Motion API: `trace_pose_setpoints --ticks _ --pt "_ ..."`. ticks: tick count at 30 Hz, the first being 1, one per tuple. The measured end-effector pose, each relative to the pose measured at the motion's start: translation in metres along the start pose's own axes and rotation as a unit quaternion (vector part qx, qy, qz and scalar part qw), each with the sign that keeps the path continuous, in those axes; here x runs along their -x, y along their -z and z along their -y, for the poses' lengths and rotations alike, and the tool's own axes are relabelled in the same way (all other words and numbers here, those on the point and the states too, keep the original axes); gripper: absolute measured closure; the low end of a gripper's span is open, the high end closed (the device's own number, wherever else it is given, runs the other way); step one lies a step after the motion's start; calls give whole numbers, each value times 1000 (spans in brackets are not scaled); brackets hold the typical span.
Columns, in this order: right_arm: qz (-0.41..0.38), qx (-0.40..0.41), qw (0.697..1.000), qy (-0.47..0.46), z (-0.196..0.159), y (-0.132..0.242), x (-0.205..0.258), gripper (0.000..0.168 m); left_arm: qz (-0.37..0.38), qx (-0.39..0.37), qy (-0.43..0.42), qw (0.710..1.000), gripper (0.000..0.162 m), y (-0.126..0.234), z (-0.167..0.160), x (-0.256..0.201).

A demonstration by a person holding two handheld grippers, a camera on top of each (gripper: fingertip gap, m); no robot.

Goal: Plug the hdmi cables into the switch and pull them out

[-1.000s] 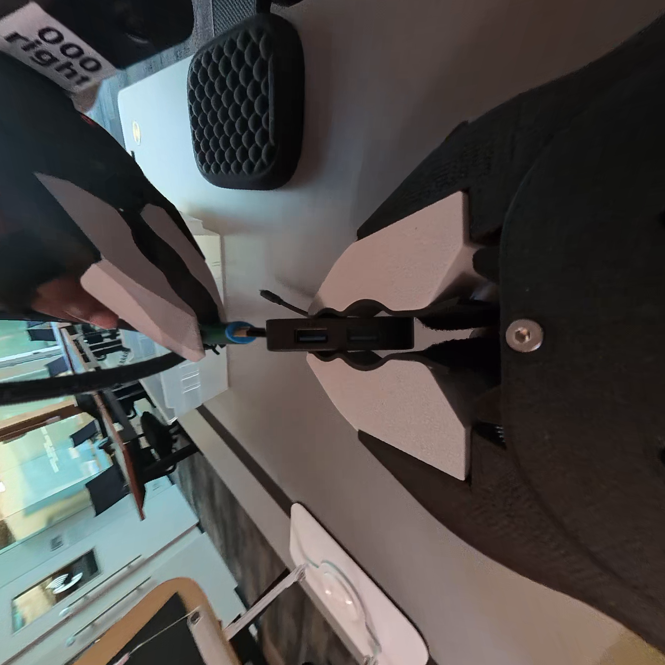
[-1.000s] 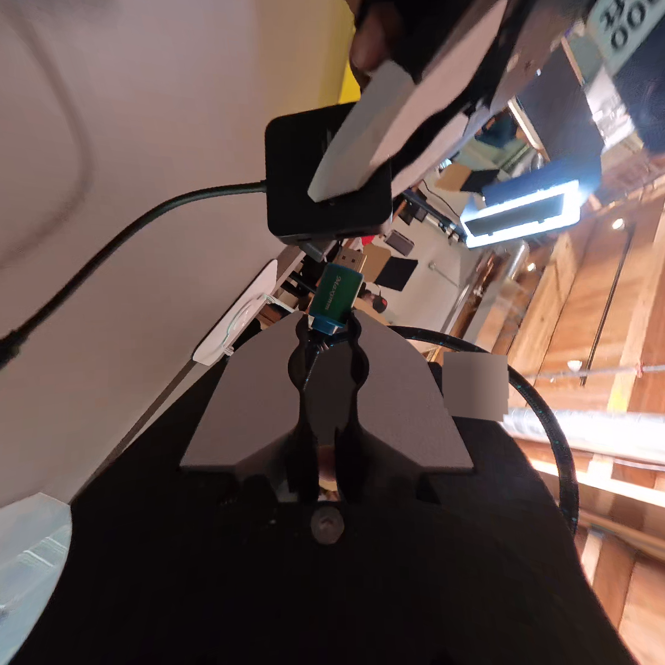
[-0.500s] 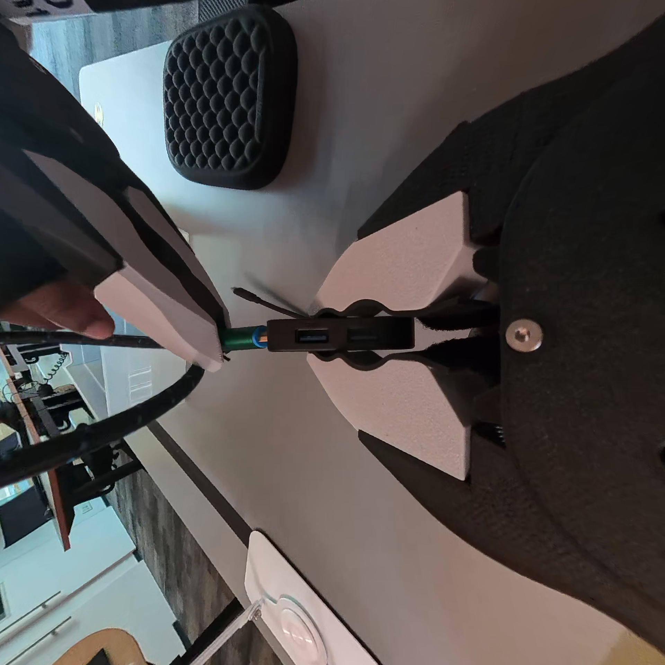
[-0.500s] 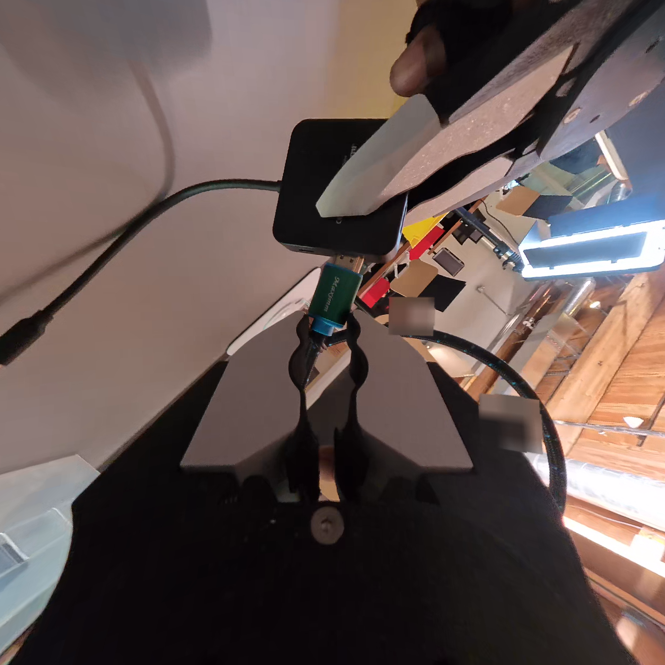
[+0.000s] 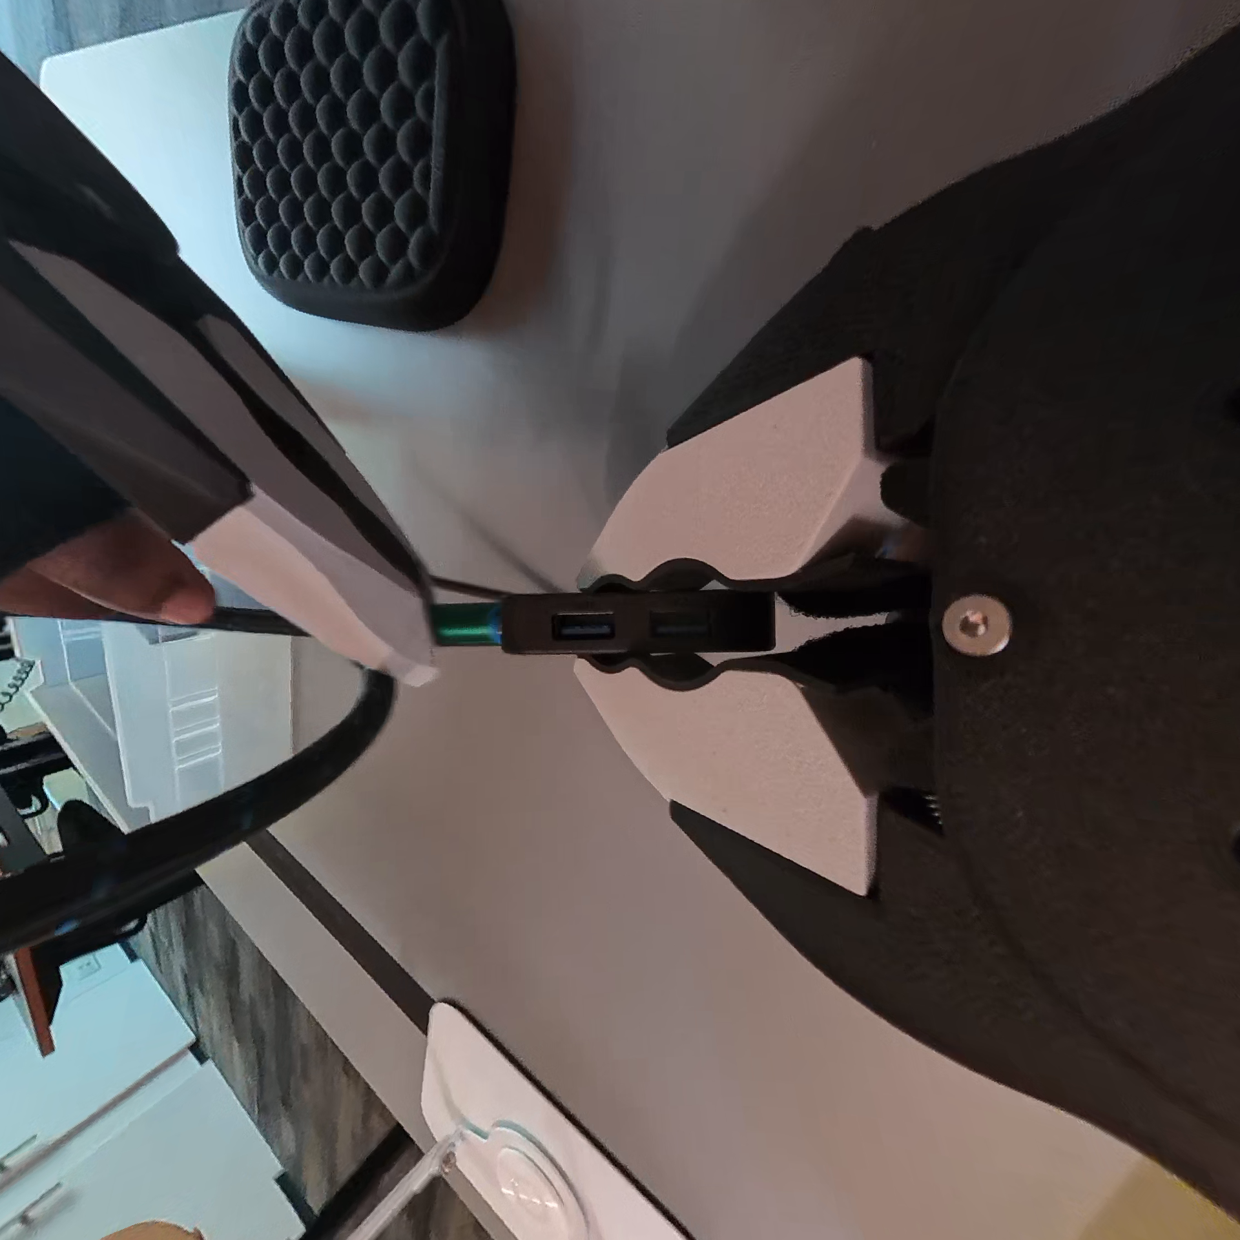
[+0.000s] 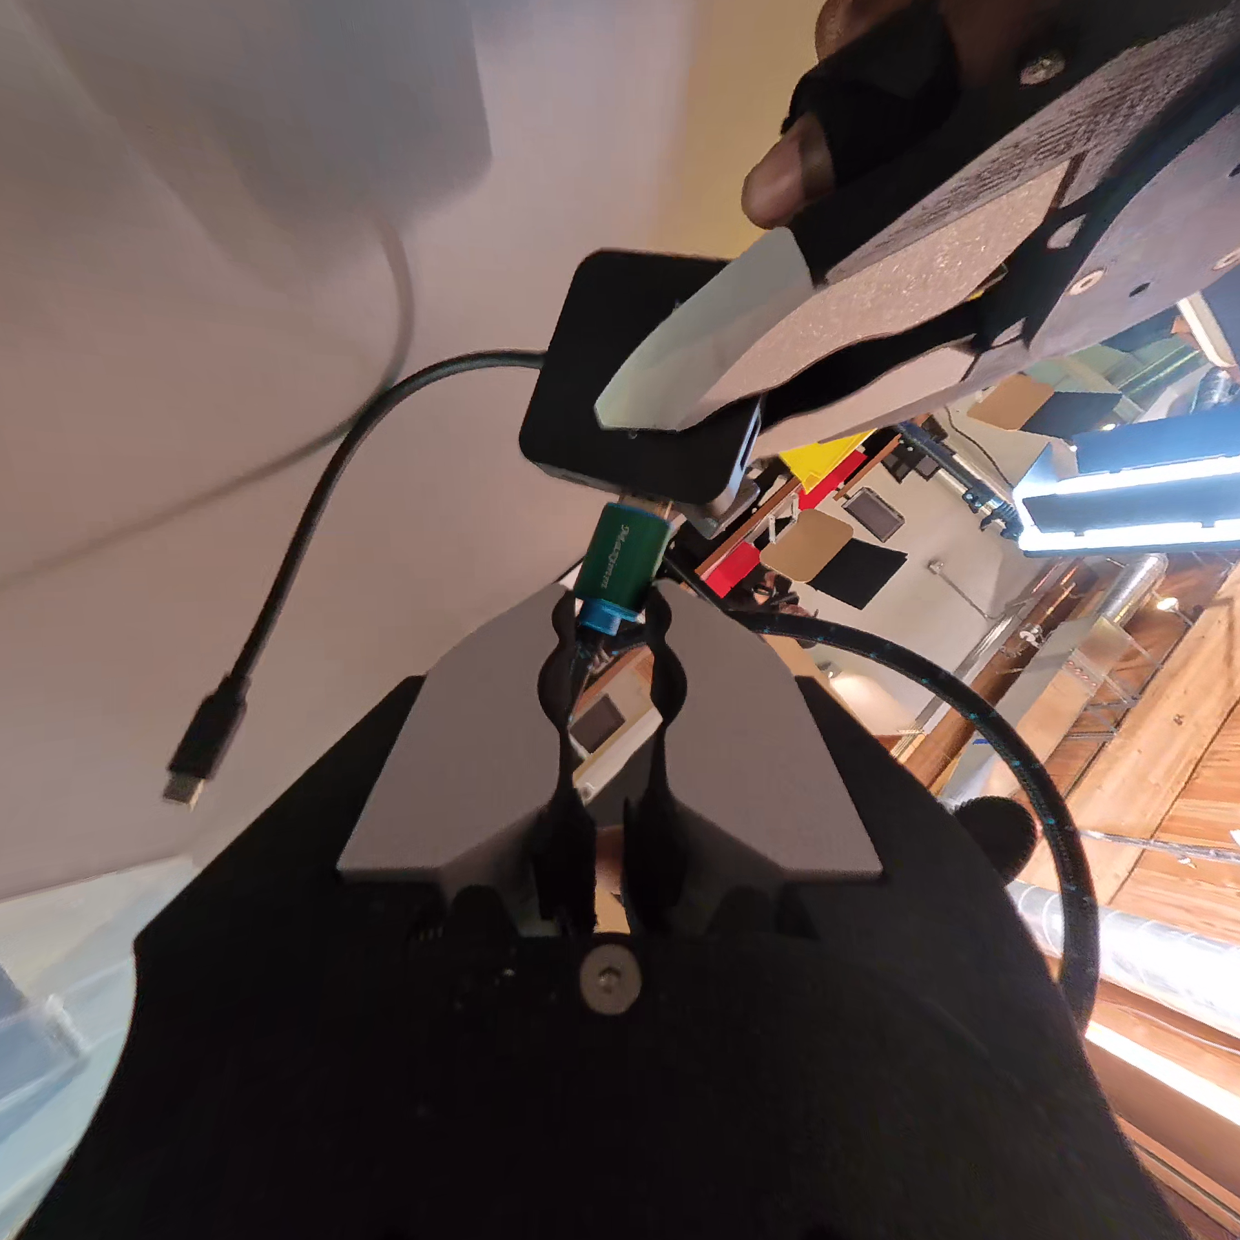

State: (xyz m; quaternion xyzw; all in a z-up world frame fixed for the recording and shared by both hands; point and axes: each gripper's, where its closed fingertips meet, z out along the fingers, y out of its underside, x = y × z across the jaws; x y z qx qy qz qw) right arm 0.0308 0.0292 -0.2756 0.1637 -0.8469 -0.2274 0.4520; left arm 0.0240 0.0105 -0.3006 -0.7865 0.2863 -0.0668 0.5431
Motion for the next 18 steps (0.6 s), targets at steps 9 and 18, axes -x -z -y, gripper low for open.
trace_pose_setpoints --ticks 9,18 --pt "21 18 999 -20 0 -13 3 147 1 14 35 999 148 -3 -7 5" --pt "-234 37 896 -376 -51 36 -71 130 7 -162 237 958 148 24 15 42"
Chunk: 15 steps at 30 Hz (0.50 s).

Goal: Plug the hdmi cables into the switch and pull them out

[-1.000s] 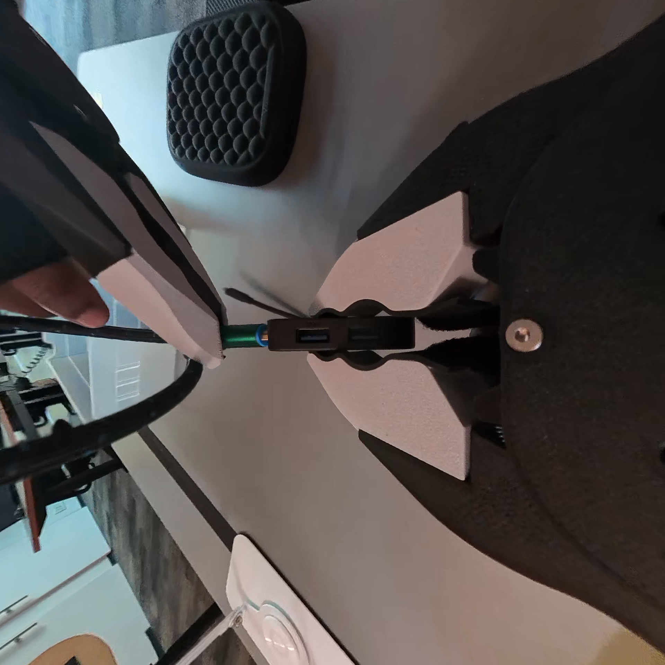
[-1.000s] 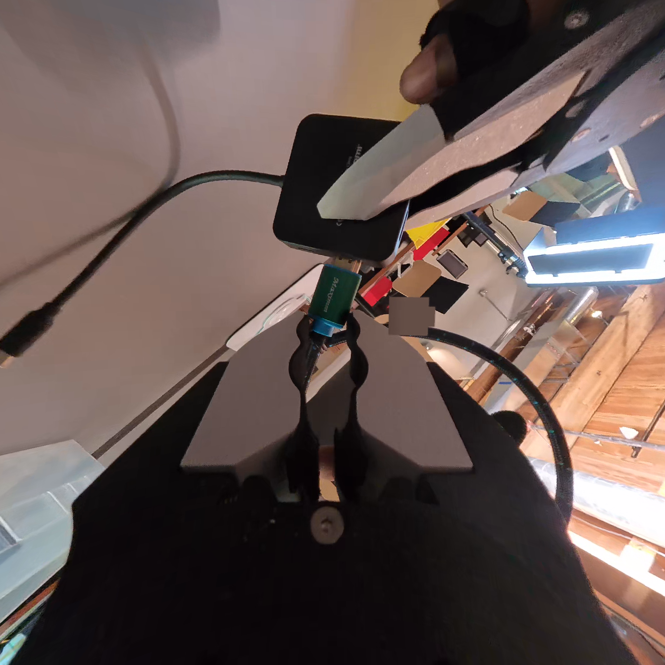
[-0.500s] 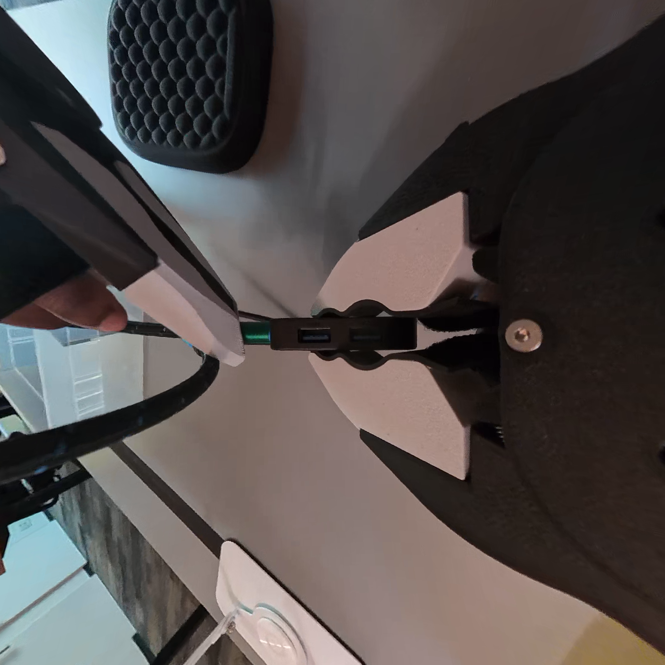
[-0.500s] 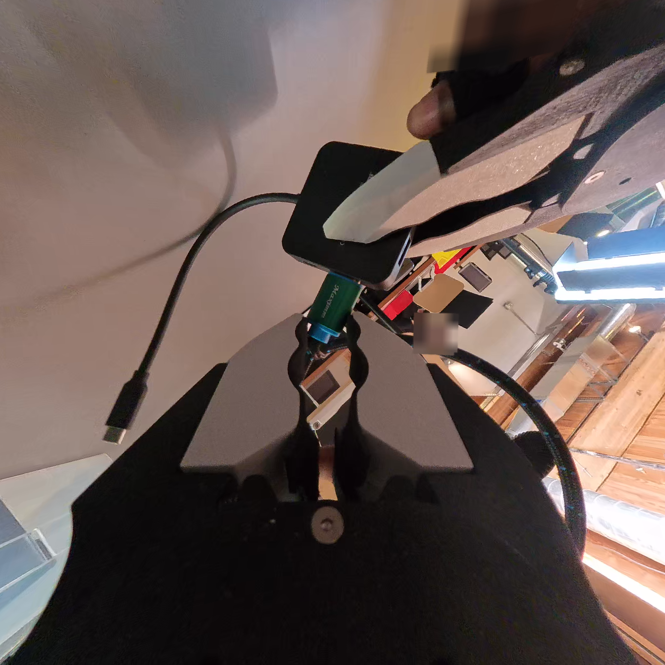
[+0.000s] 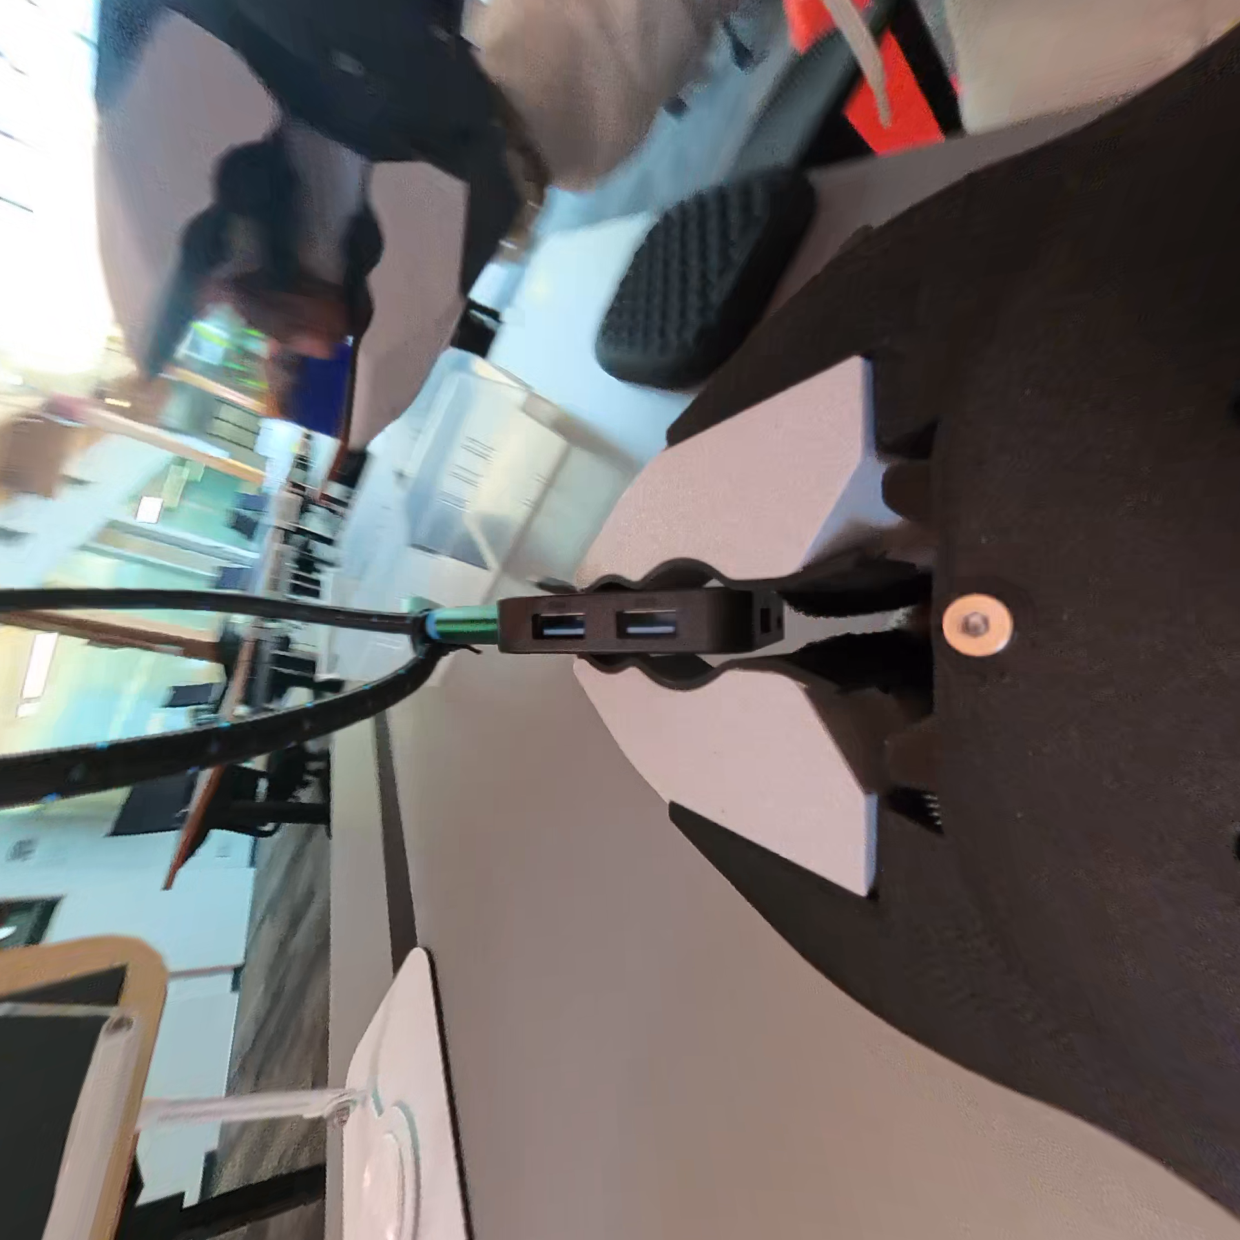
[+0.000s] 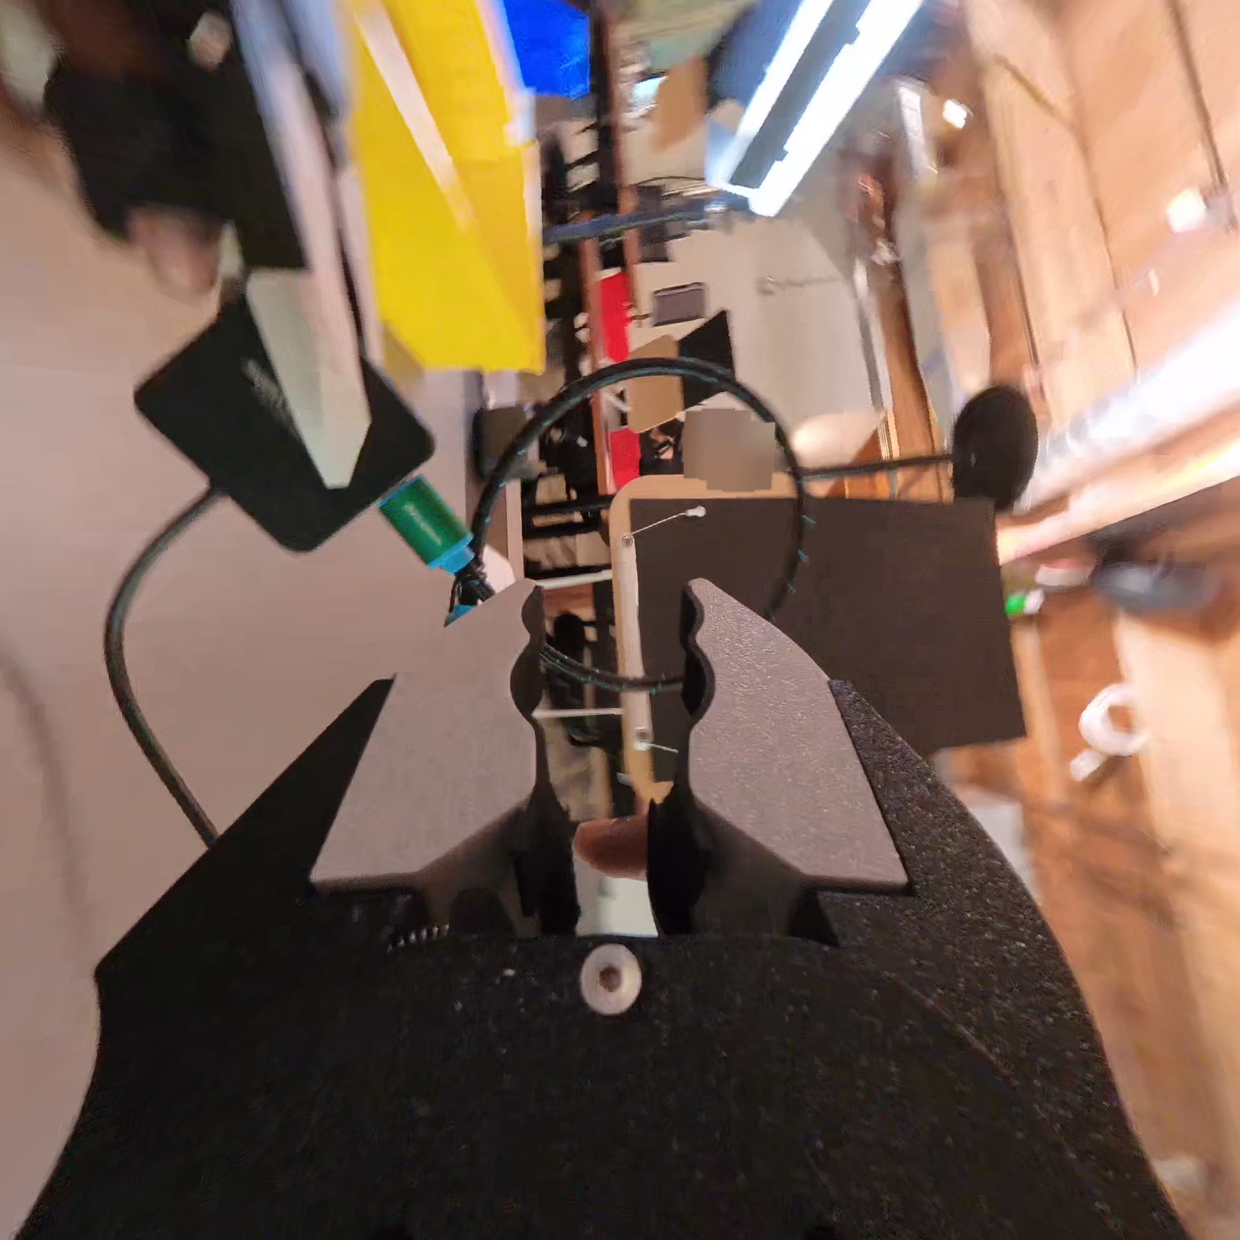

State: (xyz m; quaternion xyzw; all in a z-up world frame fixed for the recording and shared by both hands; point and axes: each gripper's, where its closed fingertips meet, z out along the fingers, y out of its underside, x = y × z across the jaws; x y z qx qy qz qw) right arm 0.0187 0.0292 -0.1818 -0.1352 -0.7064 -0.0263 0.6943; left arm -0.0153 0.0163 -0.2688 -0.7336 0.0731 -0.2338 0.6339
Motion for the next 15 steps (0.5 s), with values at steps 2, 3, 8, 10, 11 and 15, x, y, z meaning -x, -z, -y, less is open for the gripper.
trace_pose_setpoints --ticks 2,3,8,10,11,15 --pt "-22 -35 988 -147 2 11 -7 132 -20 -52 53 997 148 7 13 2" --pt "-22 -56 976 -211 4 15 -7 132 -34 -78 65 994 148 10 20 1" --pt "7 -138 876 -463 18 25 -7 134 -124 -206 91 966 148 30 56 -18" --pt "43 -165 825 -539 26 27 -6 134 -132 -228 74 962 148 36 62 -23" --pt "77 -183 794 -575 33 29 -2 134 -129 -232 54 963 148 38 64 -25" --pt "185 -168 680 -689 40 26 27 124 -131 -228 -19 965 148 39 65 -38"
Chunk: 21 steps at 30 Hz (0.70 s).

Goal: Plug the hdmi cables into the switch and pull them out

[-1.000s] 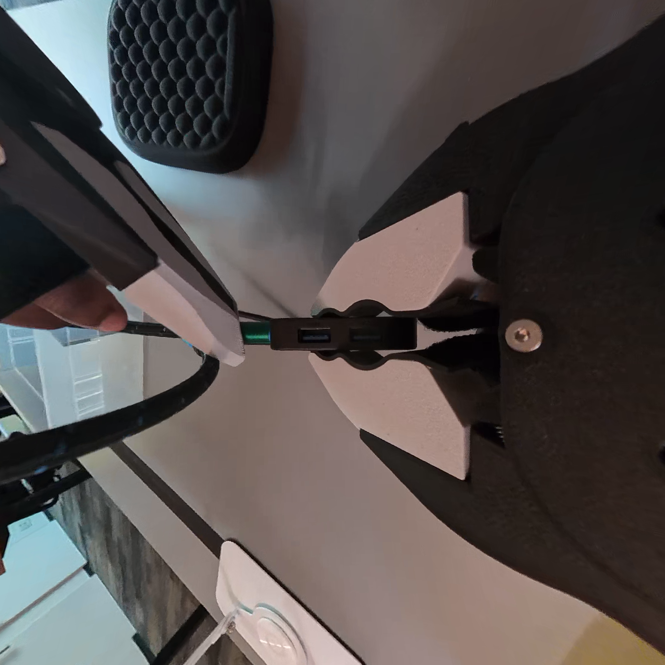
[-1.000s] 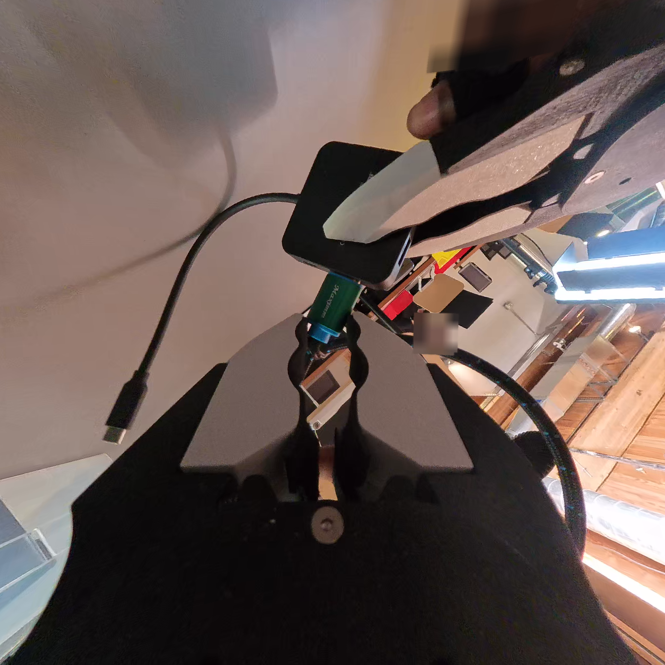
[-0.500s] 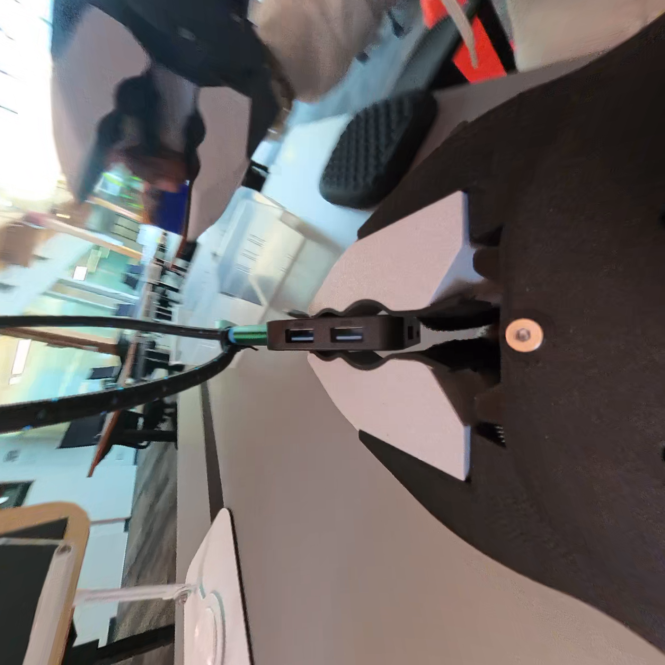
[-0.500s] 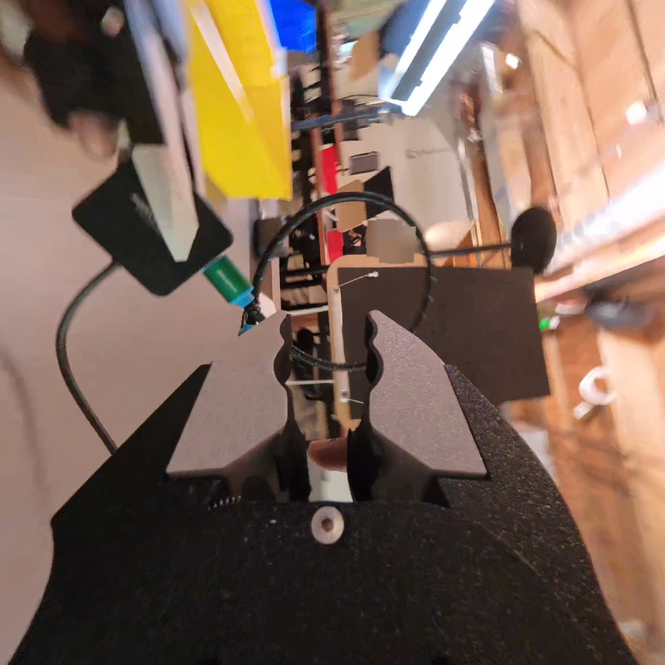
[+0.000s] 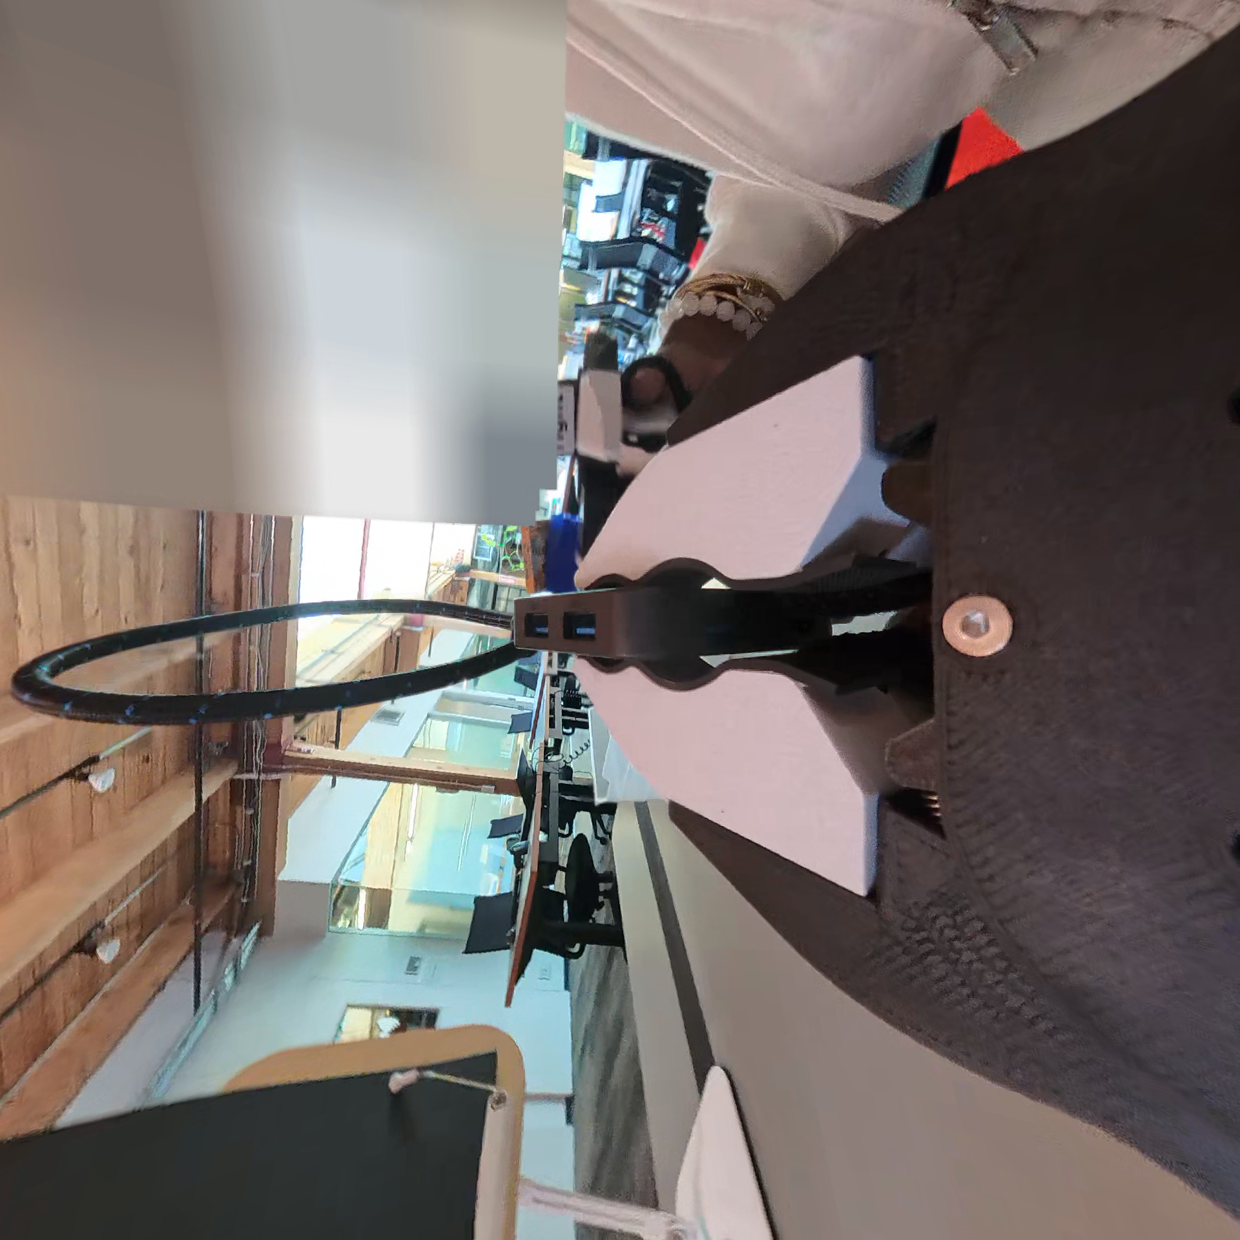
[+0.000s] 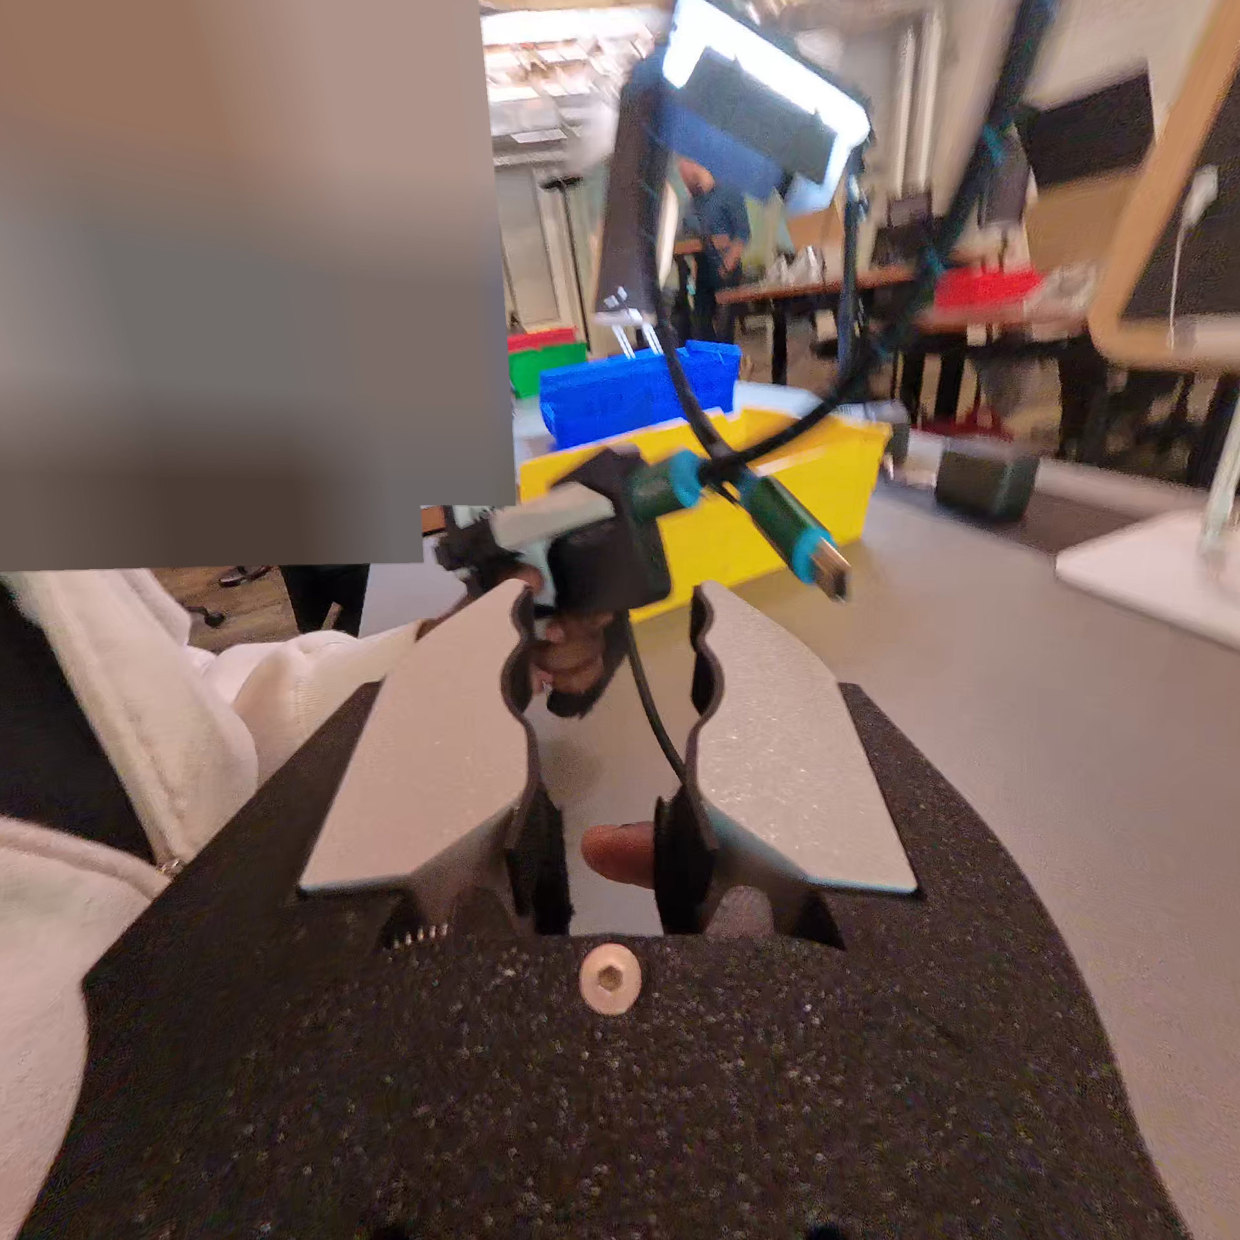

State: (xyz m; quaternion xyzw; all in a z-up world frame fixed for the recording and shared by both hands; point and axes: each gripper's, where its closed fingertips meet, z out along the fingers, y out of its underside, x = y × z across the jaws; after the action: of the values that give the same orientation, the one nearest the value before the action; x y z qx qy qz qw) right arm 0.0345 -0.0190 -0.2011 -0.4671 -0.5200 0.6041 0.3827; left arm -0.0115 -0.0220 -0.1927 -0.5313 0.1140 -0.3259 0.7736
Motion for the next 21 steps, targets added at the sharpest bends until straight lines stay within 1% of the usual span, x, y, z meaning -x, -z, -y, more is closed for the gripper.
trace_pose_setpoints --ticks 1,3,6,8,11,12,13,14,15,17,18,19,21 --pt "-10 16 1000 -23 -8 -1 -6 116 -11 1 -7 1000 148 -1 0 -5" --pt "-18 23 999 -41 -15 -5 -12 108 -34 0 -16 999 148 -4 -1 -14" --pt "-8 -4 1000 -25 -12 -13 -9 111 -60 6 -18 998 148 -6 -3 -23" --pt "2 -8 1000 -11 -10 -21 -5 113 -73 -4 1 997 148 -6 -2 -26" --pt "22 -3 1000 11 -9 -33 3 119 -90 -20 33 995 148 -5 0 -28" --pt "23 8 1000 16 -12 -38 3 124 -98 -24 47 994 148 -5 1 -29" --pt "35 18 999 23 -15 -41 6 130 -106 -30 69 992 148 -5 1 -29" --pt "58 17 998 27 -14 -43 13 145 -113 -39 93 989 148 -5 2 -28" --pt "63 17 997 28 -13 -45 16 151 -118 -51 116 985 148 -4 5 -26" --pt "55 22 998 17 -12 -48 14 152 -120 -63 146 980 147 -2 7 -22" --pt "56 20 998 -1 -12 -48 13 152 -115 -63 153 980 145 -2 7 -20" --pt "55 7 998 -23 -9 -47 10 153 -104 -66 155 980 138 -3 8 -17" --pt "56 -53 993 -87 4 -40 0 154 -82 -81 154 981 120 0 14 -9"
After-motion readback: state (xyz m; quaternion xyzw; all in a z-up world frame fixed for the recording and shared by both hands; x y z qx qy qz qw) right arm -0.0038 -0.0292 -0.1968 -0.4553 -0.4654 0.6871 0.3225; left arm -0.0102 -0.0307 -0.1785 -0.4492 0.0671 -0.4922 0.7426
